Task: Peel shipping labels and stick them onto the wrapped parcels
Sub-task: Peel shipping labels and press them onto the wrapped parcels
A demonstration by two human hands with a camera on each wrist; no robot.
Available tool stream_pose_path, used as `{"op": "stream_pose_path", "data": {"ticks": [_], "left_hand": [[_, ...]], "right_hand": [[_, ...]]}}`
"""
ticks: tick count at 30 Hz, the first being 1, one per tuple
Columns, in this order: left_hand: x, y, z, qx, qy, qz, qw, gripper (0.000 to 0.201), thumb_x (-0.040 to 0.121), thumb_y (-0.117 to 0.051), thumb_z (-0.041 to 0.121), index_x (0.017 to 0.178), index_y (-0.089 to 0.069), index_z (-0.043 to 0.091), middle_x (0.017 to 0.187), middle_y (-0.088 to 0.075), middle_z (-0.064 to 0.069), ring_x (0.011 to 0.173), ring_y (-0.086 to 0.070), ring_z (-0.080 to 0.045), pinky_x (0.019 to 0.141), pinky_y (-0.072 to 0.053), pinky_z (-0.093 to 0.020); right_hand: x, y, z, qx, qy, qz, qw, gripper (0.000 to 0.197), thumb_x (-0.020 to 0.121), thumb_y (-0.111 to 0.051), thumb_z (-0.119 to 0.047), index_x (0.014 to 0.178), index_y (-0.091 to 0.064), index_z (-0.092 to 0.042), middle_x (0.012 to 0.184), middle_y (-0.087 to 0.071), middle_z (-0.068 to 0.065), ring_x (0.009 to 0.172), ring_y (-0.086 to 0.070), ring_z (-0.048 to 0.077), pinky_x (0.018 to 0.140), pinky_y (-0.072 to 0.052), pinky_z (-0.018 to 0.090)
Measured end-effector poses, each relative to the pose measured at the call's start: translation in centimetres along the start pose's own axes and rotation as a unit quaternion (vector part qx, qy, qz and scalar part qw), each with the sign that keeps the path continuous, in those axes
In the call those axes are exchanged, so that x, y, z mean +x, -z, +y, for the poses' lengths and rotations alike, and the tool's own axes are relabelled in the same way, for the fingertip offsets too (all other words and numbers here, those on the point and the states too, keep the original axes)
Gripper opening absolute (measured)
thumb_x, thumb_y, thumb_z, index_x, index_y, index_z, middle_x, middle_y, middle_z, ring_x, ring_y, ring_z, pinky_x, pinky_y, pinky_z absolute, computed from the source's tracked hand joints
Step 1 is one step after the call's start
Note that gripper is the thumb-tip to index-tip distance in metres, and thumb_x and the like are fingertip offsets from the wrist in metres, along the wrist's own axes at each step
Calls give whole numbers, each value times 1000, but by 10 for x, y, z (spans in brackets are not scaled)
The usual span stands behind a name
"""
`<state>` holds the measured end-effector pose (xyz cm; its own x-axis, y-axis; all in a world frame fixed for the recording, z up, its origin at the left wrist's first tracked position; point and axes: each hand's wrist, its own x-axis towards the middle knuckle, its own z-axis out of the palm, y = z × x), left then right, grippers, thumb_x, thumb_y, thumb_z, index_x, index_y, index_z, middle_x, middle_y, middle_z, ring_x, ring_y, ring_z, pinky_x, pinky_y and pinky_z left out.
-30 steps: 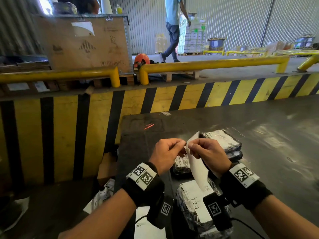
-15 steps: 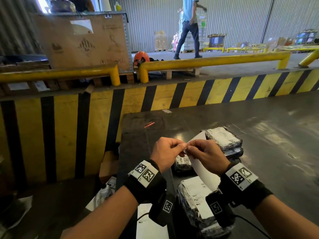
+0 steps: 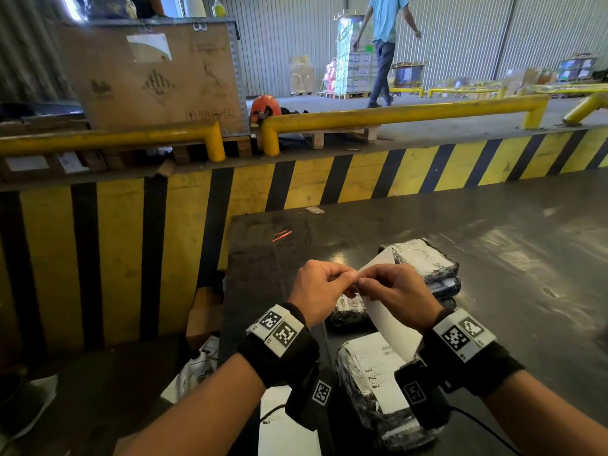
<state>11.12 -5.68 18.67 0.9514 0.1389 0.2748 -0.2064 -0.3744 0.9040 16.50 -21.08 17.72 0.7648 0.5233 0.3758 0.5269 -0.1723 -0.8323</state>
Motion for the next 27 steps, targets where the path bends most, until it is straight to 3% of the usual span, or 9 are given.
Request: {"op": "stream_pose_path", "data": {"ticks": [5, 16, 18, 21, 23, 27], "left_hand": [[1, -1, -1, -6, 2, -2, 1000, 15, 88, -61, 12, 95, -73, 5, 84, -73, -14, 75, -70, -20, 75, -58, -28], [0, 0, -2, 10, -10, -12, 1000, 17, 89, -60, 12, 98, -72, 4, 85, -72, -12, 74, -68, -14, 71, -56, -19], [-1, -1, -2, 15, -17, -17, 1000, 17, 89, -59, 13, 99, -72, 6, 86, -73, -12, 75, -69, -15, 74, -57, -23], [-1, -2, -3, 28, -22, -22, 999, 18, 90, -59, 13, 102, -72, 7, 87, -73, -10, 79, -70, -16, 78, -58, -26], [-1, -2, -3, 44, -27, -27, 998, 19, 90, -59, 13, 103, -71, 8, 86, -73, -9, 79, -69, -15, 78, -57, -24], [-2, -5, -2, 76, -43, -25, 996, 19, 89, -59, 14, 102, -72, 9, 84, -73, -8, 77, -69, -14, 75, -57, -23]], "right_hand": [[1, 1, 0, -22, 5, -9, 1000, 17, 88, -59, -6, 79, -70, -15, 69, -69, 2, 59, -59, 4, 60, -50, 18], [1, 2, 1, -31, 13, -21, 999, 16, 88, -58, -6, 81, -70, -15, 68, -67, -3, 59, -59, 1, 61, -49, 16], [1, 2, 1, -35, 16, -13, 999, 15, 88, -59, -7, 82, -71, -13, 68, -67, -2, 60, -59, 1, 62, -50, 18], [2, 4, 4, -46, 11, -5, 999, 13, 87, -61, -12, 80, -72, -12, 73, -70, 6, 65, -62, 10, 66, -53, 30], [1, 4, 6, -56, 10, -6, 998, 13, 86, -62, -13, 78, -71, -14, 73, -71, 6, 66, -64, 13, 68, -54, 33], [1, 4, 6, -85, 15, -4, 996, 21, 86, -62, -13, 70, -67, -27, 68, -68, -7, 62, -62, 3, 64, -53, 24]]}}
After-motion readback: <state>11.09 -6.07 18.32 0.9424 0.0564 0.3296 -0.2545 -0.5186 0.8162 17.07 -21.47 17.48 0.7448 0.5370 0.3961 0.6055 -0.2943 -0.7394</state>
